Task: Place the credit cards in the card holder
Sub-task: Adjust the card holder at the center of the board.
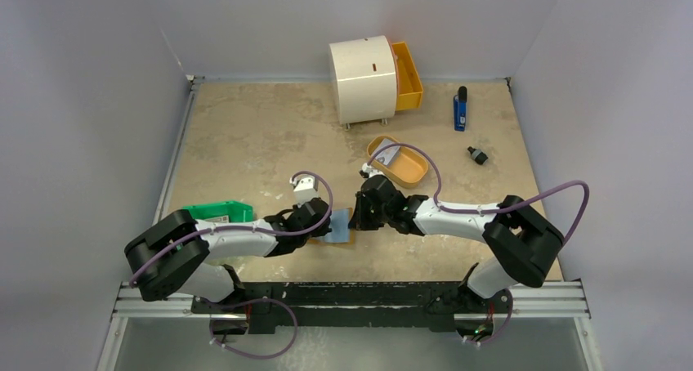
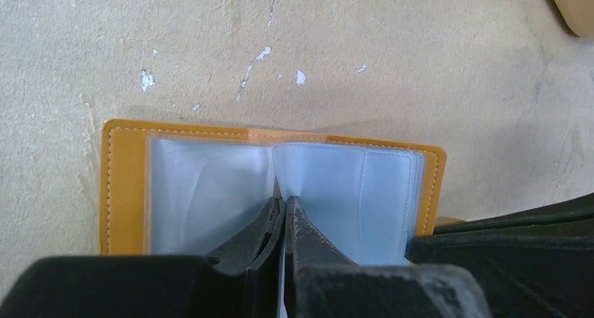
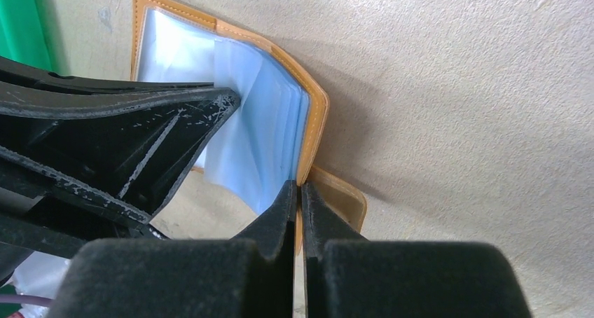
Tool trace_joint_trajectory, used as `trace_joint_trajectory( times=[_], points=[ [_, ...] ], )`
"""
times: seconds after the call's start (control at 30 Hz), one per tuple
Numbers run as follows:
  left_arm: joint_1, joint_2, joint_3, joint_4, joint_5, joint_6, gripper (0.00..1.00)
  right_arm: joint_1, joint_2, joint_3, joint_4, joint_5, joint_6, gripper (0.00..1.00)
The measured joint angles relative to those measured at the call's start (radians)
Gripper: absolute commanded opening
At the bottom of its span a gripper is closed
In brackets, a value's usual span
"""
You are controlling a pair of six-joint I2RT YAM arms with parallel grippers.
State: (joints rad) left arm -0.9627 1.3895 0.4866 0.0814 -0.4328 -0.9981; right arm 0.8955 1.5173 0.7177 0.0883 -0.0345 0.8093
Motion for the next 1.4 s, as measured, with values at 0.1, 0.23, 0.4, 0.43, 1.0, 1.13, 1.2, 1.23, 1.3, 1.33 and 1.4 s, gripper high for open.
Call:
trace_joint_trajectory(
  times=[0.1, 0.23, 0.4, 0.43, 1.0, 1.13, 1.2, 1.23, 1.3, 1.33, 1.4],
  points=[
    [0.0, 0.0, -0.005, 0.008, -0.003, -0.001, 0.0, 0.0, -0.003, 0.0, -0.008, 0.01, -0.001, 0.16],
    [0.0, 0.001, -0.01, 0.019, -0.004, -0.003, 0.0, 0.001, -0.057, 0.0, -0.047, 0.017, -0.003, 0.24],
    [0.0, 0.001, -0.013, 0.026, -0.006, -0.004, 0.0, 0.018, -0.177, 0.0, -0.068, 0.023, -0.008, 0.25],
    [0.0, 0.001, -0.014, 0.029, -0.005, -0.005, 0.0, 0.024, -0.192, 0.0, -0.068, 0.021, -0.011, 0.25],
    [0.0, 0.002, -0.027, 0.059, -0.005, -0.018, 0.0, 0.03, 0.022, 0.064, -0.031, -0.062, 0.029, 0.25],
    [0.0, 0.003, -0.034, 0.07, -0.004, -0.031, 0.0, 0.018, 0.049, 0.064, -0.023, -0.063, 0.04, 0.27],
    [0.0, 0.002, -0.035, 0.074, -0.004, -0.032, 0.0, 0.013, 0.062, 0.064, -0.019, -0.063, 0.045, 0.29],
    [0.0, 0.002, -0.037, 0.076, -0.004, -0.032, 0.0, 0.011, 0.068, 0.064, -0.016, -0.063, 0.047, 0.29],
    [0.0, 0.002, -0.038, 0.079, -0.005, -0.032, 0.0, 0.006, 0.08, 0.064, -0.007, -0.065, 0.049, 0.29],
    [0.0, 0.002, -0.038, 0.079, -0.005, -0.032, 0.0, 0.006, 0.086, 0.064, 0.0, -0.067, 0.051, 0.29],
    [0.0, 0.002, -0.038, 0.079, -0.004, -0.032, 0.0, 0.005, 0.095, 0.064, 0.014, -0.072, 0.053, 0.29]
  ],
)
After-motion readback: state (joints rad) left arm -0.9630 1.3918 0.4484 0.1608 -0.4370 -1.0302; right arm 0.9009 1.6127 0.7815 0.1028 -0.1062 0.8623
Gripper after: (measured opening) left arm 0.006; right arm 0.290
